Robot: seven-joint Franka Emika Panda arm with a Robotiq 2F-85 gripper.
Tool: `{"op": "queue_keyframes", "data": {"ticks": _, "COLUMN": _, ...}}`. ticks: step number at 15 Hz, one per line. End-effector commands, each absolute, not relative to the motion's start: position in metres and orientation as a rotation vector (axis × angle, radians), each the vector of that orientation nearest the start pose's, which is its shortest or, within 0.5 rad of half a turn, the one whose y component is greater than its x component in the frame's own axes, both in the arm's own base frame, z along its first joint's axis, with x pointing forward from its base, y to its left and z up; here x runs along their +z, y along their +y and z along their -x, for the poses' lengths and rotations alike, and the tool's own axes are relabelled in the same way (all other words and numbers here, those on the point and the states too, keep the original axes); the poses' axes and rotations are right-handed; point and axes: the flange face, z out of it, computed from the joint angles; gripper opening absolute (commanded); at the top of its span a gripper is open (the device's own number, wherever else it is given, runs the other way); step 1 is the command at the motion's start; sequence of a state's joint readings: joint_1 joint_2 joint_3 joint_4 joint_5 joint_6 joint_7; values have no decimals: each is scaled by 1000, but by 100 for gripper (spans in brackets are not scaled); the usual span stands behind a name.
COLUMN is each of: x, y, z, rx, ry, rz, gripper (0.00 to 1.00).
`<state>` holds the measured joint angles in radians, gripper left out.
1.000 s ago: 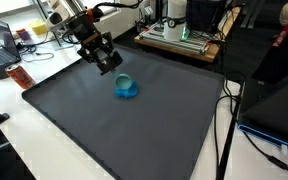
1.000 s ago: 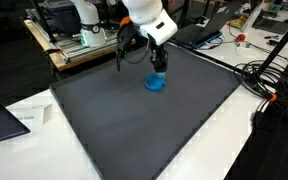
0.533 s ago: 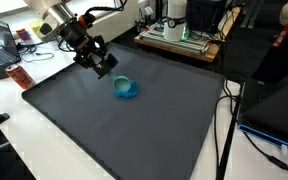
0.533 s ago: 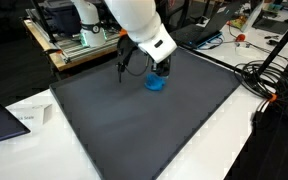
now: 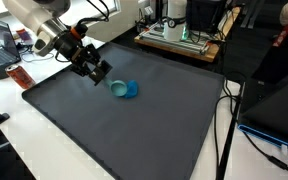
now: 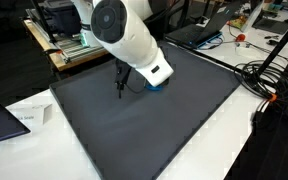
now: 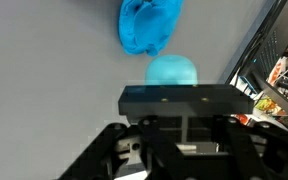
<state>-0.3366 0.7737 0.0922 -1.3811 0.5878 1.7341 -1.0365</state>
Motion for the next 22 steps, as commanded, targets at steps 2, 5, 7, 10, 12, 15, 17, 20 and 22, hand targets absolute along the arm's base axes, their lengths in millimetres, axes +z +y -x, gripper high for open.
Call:
{"op": "queue_keyframes", "data": {"ticks": 2, "x": 226, "y": -150, "z": -695, "rx": -70, "ry": -649, "rz": 2219, "gripper": 22}}
{"op": "queue_keyframes", "data": {"ticks": 5, "x": 220, "y": -156, "z": -698, "rx": -67, "ry": -647, "rz": 2202, "gripper": 22}}
{"op": "queue_keyframes", "data": {"ticks": 7, "x": 223, "y": -157, "z": -698, "rx": -67, "ry": -650, "rz": 2201, "gripper": 22}}
{"op": "queue_keyframes", "data": {"ticks": 10, "x": 235, "y": -154, "z": -695, "rx": -76, "ry": -636, "rz": 2238, "gripper": 22}}
{"op": "queue_keyframes", "data": {"ticks": 12, "x": 245, "y": -153, "z": -692, "rx": -93, "ry": -625, "rz": 2268, "gripper": 22}}
{"op": "queue_keyframes", "data": {"ticks": 15, "x": 258, "y": -154, "z": -685, "rx": -129, "ry": -602, "rz": 2329, "gripper": 22}}
{"op": "queue_keyframes", "data": {"ticks": 17, "x": 265, "y": -154, "z": -677, "rx": -164, "ry": -590, "rz": 2386, "gripper": 22}}
{"op": "queue_keyframes", "data": {"ticks": 20, "x": 273, "y": -153, "z": -658, "rx": -206, "ry": -561, "rz": 2452, "gripper": 22}}
{"op": "queue_keyframes", "data": {"ticks": 22, "x": 277, "y": -149, "z": -643, "rx": -215, "ry": -548, "rz": 2492, "gripper": 22}}
